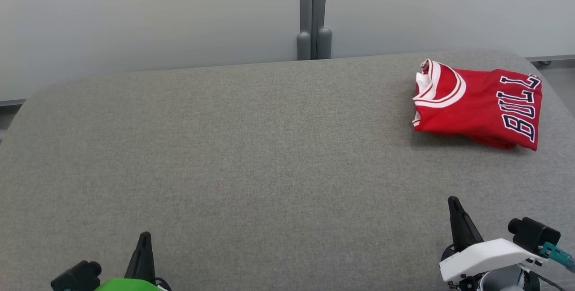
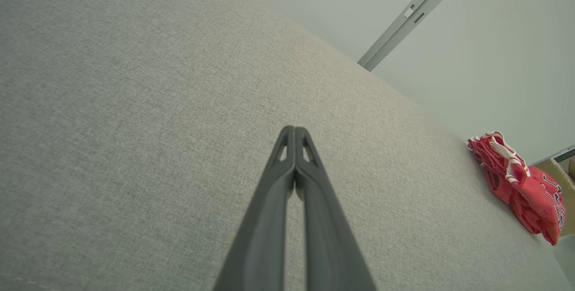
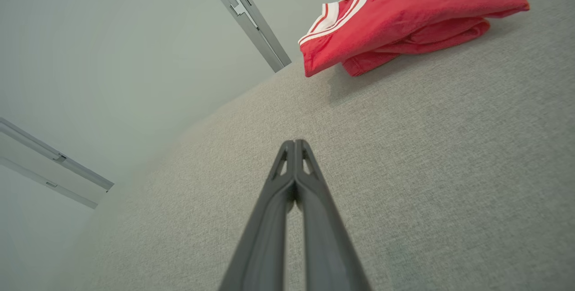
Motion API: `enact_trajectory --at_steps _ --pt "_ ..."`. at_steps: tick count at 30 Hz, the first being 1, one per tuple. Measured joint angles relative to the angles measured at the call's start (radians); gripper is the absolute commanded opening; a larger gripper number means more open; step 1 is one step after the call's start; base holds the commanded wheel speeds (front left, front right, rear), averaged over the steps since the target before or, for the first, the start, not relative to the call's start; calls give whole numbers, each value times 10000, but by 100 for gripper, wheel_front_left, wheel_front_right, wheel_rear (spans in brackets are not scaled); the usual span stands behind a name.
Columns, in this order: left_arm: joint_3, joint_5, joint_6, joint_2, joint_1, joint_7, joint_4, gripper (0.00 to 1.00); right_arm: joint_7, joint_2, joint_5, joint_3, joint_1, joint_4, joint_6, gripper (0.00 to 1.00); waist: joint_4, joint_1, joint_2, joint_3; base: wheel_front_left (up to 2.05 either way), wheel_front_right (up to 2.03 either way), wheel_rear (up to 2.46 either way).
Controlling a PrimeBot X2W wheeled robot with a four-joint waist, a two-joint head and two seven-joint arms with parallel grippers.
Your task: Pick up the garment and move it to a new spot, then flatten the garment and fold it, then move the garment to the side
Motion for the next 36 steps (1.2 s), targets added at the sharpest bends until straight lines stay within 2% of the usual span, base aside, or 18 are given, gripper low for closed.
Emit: enact_trajectory --at_steps 36 --pt "838 -4163 -828 31 -919 1101 481 0 1064 -10 4717 -1131 -853 460 834 0 44 0 0 210 0 0 0"
